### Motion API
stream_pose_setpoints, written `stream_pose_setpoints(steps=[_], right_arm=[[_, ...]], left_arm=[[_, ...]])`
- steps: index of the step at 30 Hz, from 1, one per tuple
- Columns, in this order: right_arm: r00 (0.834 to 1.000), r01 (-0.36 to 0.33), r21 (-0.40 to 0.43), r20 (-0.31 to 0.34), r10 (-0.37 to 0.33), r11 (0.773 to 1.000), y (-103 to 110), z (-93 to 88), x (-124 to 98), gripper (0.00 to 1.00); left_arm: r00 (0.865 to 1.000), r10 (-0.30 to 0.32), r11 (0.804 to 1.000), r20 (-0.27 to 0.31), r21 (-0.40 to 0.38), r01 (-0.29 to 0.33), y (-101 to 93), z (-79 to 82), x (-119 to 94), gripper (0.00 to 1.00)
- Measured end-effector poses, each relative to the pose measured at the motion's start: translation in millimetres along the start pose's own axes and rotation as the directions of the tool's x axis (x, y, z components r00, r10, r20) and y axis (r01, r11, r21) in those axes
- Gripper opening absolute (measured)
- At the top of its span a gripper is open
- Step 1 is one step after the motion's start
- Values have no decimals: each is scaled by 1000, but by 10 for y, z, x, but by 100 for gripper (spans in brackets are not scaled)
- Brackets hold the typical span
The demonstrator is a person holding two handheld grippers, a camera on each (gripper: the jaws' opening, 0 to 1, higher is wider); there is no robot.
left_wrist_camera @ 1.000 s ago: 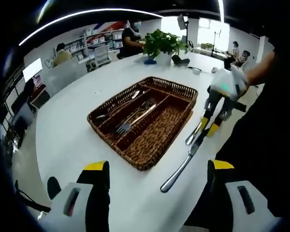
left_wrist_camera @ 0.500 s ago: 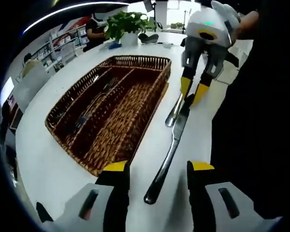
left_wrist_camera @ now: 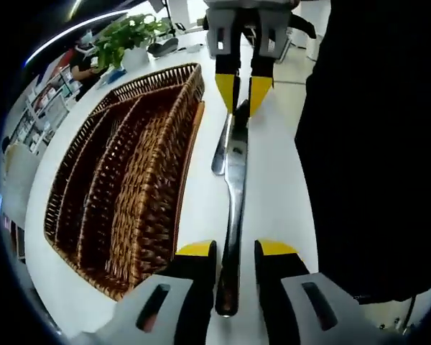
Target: Arrange the knives, forks, and spoons in their matching storage slots by inserting each utensil handle-first until every utensil is classified and aligned in the correct compartment
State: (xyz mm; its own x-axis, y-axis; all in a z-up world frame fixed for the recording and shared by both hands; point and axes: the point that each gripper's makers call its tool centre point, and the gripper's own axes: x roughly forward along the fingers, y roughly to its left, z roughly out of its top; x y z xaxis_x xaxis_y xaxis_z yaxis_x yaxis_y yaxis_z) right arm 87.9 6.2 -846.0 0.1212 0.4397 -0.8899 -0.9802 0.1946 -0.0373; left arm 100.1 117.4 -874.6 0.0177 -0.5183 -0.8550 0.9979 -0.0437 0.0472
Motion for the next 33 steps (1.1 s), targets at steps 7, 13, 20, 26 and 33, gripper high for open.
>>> stream_pose_setpoints(steps=[7, 13, 20, 26, 33], right_arm=[[1000, -6, -5, -5, 6, 1000, 10, 0, 1, 8], [1000, -14, -14, -5, 14, 1000, -8, -31, 1, 9], [999, -39, 25, 3, 39, 999, -8, -96, 35, 10], [996, -47, 14, 73, 46, 999, 35, 25, 109, 26], [996, -37, -16, 85, 39, 999, 54, 106, 105, 11]], left_arm=[[1000, -16, 1000, 11, 11, 16, -19, 24, 33, 8], [1000, -14, 1000, 1, 5, 14, -80, 72, 3, 6], [1000, -23, 1000, 18, 20, 22, -64, 142, -55, 5], [998, -30, 999, 57, 24, 28, -66, 285, -113, 5], [999, -34, 998, 39, 45, 33, -39, 260, -86, 7]])
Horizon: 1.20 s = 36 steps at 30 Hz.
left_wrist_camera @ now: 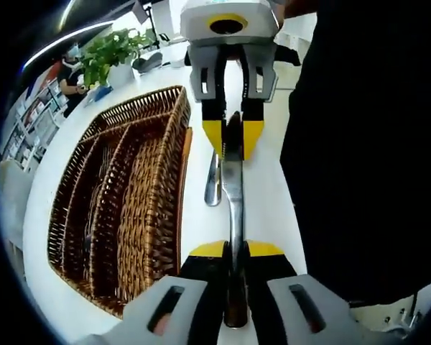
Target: Arrange the knives, forks, and spoons in their matching storage slots by inserting each utensil handle-first until every utensil is classified and aligned in the correct compartment
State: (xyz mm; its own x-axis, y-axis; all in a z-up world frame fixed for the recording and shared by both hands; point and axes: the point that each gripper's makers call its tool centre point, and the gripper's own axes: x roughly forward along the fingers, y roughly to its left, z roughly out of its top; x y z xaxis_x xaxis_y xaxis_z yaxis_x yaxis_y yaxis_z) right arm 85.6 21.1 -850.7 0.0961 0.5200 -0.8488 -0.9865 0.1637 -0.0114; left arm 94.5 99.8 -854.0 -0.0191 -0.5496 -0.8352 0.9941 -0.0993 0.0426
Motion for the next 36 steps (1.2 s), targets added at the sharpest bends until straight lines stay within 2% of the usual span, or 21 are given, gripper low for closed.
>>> stream_pose_setpoints(steps=[7, 13, 16, 17, 18, 19, 21, 24, 25, 28, 30, 31, 34, 36], right_arm=[[999, -27, -13, -18, 27, 1000, 68, 20, 36, 10], [999, -20, -25, -29, 19, 999, 75, 6, 33, 10], [999, -20, -22, -33, 19, 1000, 65, 12, 33, 10], [999, -20, -20, -33, 19, 1000, 60, 23, 29, 10], [999, -17, -25, -32, 17, 1000, 54, 34, 21, 10], [999, -16, -29, -34, 15, 999, 46, 47, 13, 10], [999, -17, -32, -32, 16, 999, 45, 66, -1, 10], [999, -26, -53, -25, 25, 998, 63, 103, -5, 10], [999, -25, -40, -32, 24, 999, 66, 99, -3, 10], [1000, -19, -28, -24, 18, 999, 58, 113, -11, 11], [1000, -13, -89, -8, 13, 996, 37, 141, -23, 12], [1000, -29, -69, -1, 29, 997, 67, 142, -36, 12], [999, -17, -56, 34, 19, 998, 15, 180, -90, 13], [998, 10, -24, 59, -9, 1000, -67, 208, -160, 16]], left_arm=[[1000, -21, 999, -11, -37, 20, -66, -109, 122, 7], [1000, -15, 999, 7, -47, 15, -76, -108, 121, 8], [999, -4, 999, -37, -36, 3, -96, -212, 161, 13], [999, 7, 1000, 48, 9, -7, -80, -65, 186, 15], [1000, 12, 999, -3, -43, -13, -95, -156, 163, 16], [1000, 21, 998, 9, -65, -20, -90, -128, 172, 15], [999, 35, 999, 20, -34, -34, -79, -121, 177, 14], [999, 26, 999, 21, -36, -25, -92, -116, 177, 9], [1000, 23, 997, 11, -78, -22, -104, -131, 175, 9], [1000, 25, 998, -17, -62, -26, -106, -129, 160, 8], [1000, 12, 998, -25, -67, -13, -123, -122, 126, 7], [1000, 9, 998, -28, -65, -11, -125, -120, 107, 7], [1000, 12, 998, -25, -63, -14, -105, -111, 57, 7], [1000, 22, 998, -22, -64, -23, -58, -65, -7, 7]])
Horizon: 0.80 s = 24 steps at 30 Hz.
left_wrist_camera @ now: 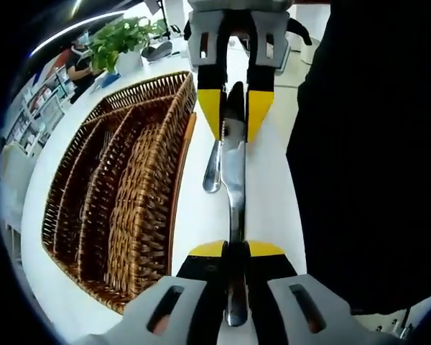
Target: Arrange the knives, forks, and spoons in their matching storage slots by inserting each utensil handle-first until every utensil is classified and aligned in the correct compartment
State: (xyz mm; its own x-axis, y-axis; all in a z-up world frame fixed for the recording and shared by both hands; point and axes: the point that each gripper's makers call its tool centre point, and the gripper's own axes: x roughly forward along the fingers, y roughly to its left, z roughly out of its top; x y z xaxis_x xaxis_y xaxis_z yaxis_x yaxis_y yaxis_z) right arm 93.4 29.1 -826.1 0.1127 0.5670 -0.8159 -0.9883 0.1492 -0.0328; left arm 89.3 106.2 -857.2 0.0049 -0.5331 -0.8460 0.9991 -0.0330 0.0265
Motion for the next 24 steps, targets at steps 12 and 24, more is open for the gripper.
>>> stream_pose_setpoints(steps=[12, 24], right_arm=[[995, 68, 85, 72, -74, 994, -117, 30, -256, 61], [849, 258, 421, 331, -412, 869, -630, 82, -1229, 88]], left_arm=[[999, 6, 1000, -39, 1, -6, 136, 121, -184, 7], [998, 4, 1000, -62, -28, -6, 286, 329, -522, 7]])
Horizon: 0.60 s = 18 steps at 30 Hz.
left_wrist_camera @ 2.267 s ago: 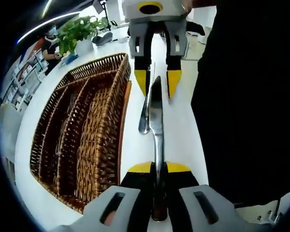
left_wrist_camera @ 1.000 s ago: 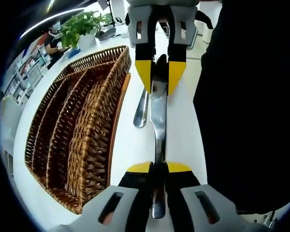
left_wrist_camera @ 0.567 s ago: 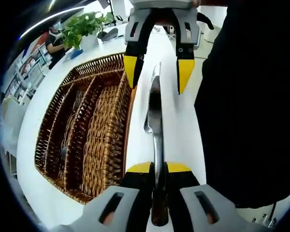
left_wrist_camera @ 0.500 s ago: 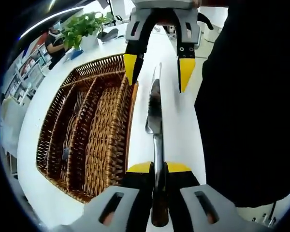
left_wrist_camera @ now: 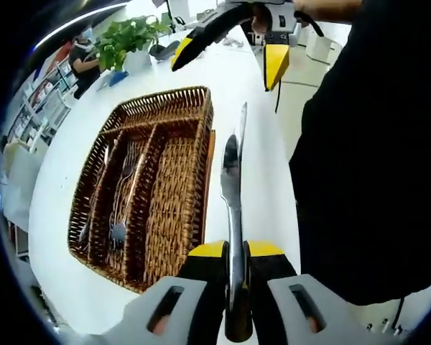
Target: Arrange the knives, forks, and spoons in their matching storage slots by inserting each utensil handle-first until every utensil is classified and aligned in the correct compartment
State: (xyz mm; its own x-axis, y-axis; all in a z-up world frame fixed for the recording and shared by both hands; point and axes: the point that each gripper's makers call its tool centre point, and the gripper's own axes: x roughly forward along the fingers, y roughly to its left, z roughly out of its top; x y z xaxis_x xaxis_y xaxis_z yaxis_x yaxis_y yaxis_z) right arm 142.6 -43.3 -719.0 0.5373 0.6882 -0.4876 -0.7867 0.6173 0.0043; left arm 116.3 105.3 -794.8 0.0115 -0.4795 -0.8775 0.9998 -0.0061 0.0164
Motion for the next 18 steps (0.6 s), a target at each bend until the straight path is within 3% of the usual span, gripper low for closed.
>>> stream_pose_setpoints(steps=[3, 8, 10, 15, 18], right_arm=[[997, 61, 42, 42, -62, 997, -156, 71, -152, 99], [986, 156, 113, 37, -161, 981, -422, 39, -439, 100], [973, 217, 125, 51, -225, 968, -559, 47, -561, 100], [965, 231, 187, 84, -250, 955, -675, 63, -781, 100], [960, 249, 182, 87, -268, 951, -717, 74, -860, 100]], left_arm=[[1000, 17, 1000, -18, 12, -17, 60, 42, -78, 7], [999, 37, 999, -19, 23, -36, 169, 150, -223, 7], [999, 42, 999, -21, 29, -41, 199, 193, -280, 7], [998, 58, 998, 21, 26, -58, 274, 347, -421, 7], [995, 91, 995, 45, 45, -93, 338, 424, -471, 6]])
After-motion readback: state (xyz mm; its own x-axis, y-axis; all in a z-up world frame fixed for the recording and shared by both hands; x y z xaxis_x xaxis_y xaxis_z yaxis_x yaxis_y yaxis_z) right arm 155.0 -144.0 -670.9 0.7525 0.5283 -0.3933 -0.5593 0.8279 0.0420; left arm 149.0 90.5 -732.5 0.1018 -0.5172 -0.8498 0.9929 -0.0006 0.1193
